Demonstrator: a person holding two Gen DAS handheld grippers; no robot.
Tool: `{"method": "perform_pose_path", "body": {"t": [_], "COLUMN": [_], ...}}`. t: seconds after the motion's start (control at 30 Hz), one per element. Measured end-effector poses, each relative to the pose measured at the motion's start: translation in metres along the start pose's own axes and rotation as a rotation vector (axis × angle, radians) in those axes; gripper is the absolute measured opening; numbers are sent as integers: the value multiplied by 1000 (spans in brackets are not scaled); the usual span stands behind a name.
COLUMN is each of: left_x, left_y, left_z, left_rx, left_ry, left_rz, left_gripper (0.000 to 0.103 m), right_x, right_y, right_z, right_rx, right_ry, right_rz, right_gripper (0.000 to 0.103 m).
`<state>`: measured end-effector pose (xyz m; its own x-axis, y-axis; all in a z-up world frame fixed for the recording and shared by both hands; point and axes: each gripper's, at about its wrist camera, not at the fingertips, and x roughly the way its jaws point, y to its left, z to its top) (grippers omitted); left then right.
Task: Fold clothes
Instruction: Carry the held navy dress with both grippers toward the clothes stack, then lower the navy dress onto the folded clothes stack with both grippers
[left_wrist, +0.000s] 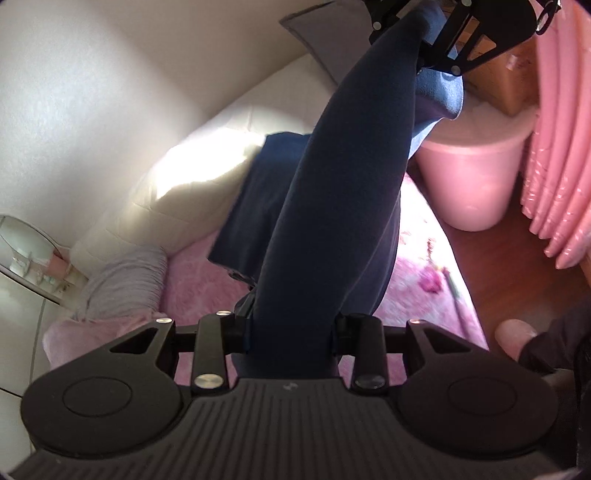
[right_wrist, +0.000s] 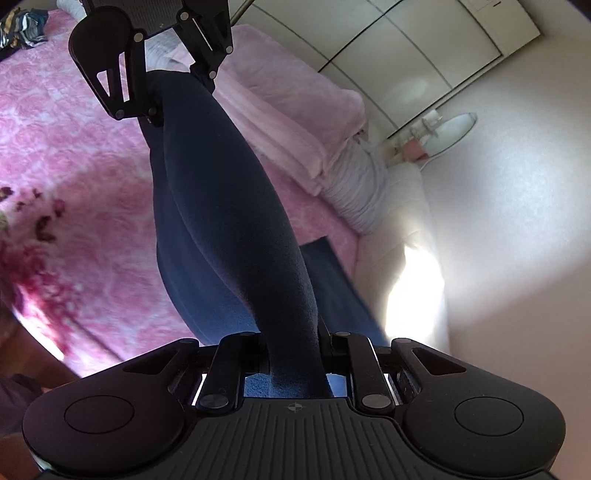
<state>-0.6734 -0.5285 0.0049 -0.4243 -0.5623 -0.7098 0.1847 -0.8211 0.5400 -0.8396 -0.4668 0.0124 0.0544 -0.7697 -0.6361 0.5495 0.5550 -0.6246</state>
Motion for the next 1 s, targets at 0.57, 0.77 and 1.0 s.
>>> {"method": "perform_pose_path", "body": {"t": [0.57,0.77,1.0], "left_x": [74,152,250], "left_y": [122,167,172], "left_z": [57,87,100], "left_rx": [32,-7,-22], "left_ry": [-146,-109,-51], "left_rz": [91,155,284], "left_gripper": [32,32,32], "right_x": [50,120,220], "right_y": [-107,-174,-231], "right_z": [14,-3,-33], "right_rx": [21,-21,-77], "right_ry": [10,-17,-56], "right_rz": [-145,-150,-148], "right_gripper": [16,16,16]}}
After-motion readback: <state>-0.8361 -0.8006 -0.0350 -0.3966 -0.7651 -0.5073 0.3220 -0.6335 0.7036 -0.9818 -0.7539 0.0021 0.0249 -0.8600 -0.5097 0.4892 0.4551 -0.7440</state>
